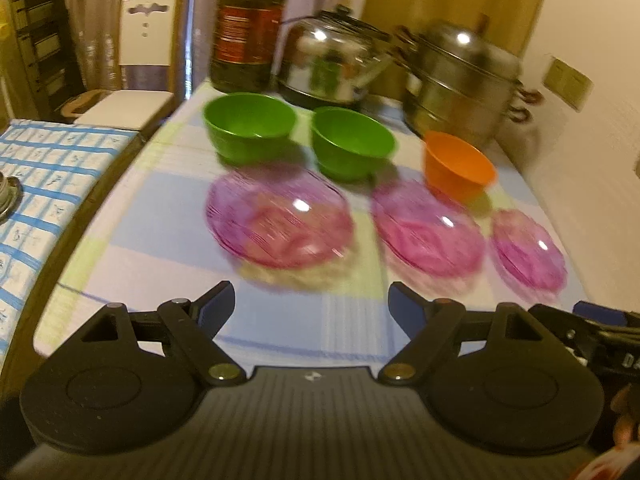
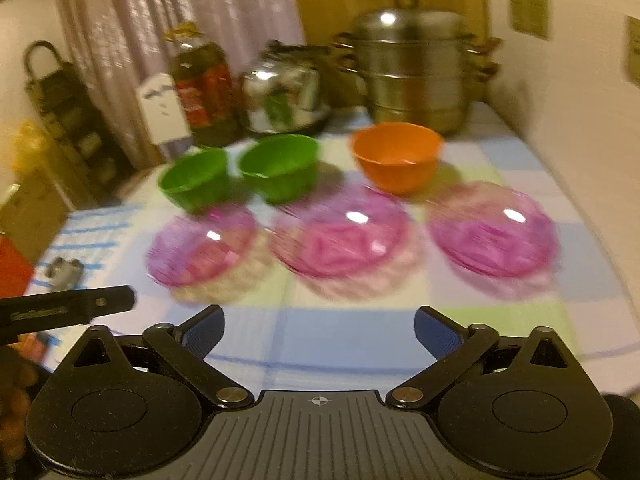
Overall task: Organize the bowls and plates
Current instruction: 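Grasp the rim of the middle pink plate with both grippers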
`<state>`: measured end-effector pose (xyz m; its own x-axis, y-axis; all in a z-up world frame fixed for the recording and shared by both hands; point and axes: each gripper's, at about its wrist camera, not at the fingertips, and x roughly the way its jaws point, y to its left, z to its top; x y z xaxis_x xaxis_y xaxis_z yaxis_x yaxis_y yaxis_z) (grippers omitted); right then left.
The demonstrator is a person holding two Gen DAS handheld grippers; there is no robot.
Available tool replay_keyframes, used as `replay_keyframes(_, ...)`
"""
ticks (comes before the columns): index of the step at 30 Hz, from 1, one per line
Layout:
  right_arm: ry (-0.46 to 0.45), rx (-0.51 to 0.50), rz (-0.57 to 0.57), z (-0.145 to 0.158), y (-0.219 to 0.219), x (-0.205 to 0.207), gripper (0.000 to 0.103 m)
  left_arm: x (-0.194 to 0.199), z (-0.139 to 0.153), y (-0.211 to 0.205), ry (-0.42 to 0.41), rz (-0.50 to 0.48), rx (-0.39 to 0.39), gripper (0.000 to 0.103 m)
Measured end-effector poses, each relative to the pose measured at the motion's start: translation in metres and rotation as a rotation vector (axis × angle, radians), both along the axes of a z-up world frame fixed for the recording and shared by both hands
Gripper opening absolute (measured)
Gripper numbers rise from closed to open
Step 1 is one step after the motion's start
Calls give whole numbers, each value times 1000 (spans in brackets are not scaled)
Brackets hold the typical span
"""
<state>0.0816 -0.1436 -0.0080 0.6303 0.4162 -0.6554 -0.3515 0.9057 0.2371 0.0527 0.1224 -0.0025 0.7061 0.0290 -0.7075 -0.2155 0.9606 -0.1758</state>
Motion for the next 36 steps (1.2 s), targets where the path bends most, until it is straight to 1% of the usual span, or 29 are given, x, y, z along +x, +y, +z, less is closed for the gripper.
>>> replay_keyframes(1, -2, 16, 21, 0, 9, 6, 86, 6, -1, 9, -2, 11, 5, 82)
replay_keyframes(6, 8, 42, 65, -12, 51, 39, 77, 39, -10, 49, -8, 36, 33, 79)
replay_keyframes(8, 20, 54, 69, -20, 66, 51, 71, 53, -18, 61, -10, 34, 46, 77)
replay_keyframes(10, 26, 61, 62, -29, 79, 63, 67, 67, -27, 72, -6, 34, 57, 75)
replay_keyframes(11, 29, 65, 56, -34, 86, 69, 66, 73, -33, 76, -5, 29, 58, 73)
replay_keyframes(12, 38, 72, 48, -41, 92, 75, 64, 80, -40, 81, 3, 27, 60, 68)
replay_keyframes(13, 53, 78, 42, -46, 96, 80, 61, 86, -47, 85, 16, 28, 61, 63)
replay_keyframes(15, 93, 86, 38, -61, 106, 93, 57, 96, -59, 92, 38, 36, 56, 60)
replay_keyframes(17, 108, 76, 44, -72, 113, 99, 55, 101, -67, 96, 42, 41, 68, 55)
replay_keyframes(19, 111, 80, 55, -80, 121, 107, 54, 104, -74, 99, 38, 48, 70, 48)
replay_keyframes(20, 121, 88, 54, -83, 123, 110, 54, 106, -79, 101, 44, 53, 64, 47)
replay_keyframes(22, 149, 113, 52, -87, 128, 117, 54, 111, -87, 106, 60, 63, 37, 41)
replay_keyframes(24, 169, 122, 50, -91, 136, 122, 54, 114, -90, 108, 60, 74, 32, 37)
replay_keyframes(26, 176, 113, 44, -95, 143, 126, 53, 115, -91, 109, 57, 76, 44, 35)
replay_keyframes(28, 187, 112, 38, -100, 148, 131, 52, 116, -93, 111, 62, 74, 41, 30)
replay_keyframes(29, 190, 106, 33, -103, 150, 134, 49, 116, -94, 112, 66, 75, 35, 29)
replay_keyframes(31, 194, 95, 25, -109, 153, 137, 44, 117, -97, 113, 77, 76, 23, 21)
replay_keyframes(33, 206, 97, 21, -114, 152, 139, 39, 117, -99, 114, 80, 76, 0, 18)
replay_keyframes(35, 217, 89, 17, -118, 152, 140, 31, 117, -100, 114, 82, 74, -9, 16)
replay_keyframes(36, 222, 92, 20, -119, 151, 141, 30, 117, -100, 113, 81, 72, -11, 13)
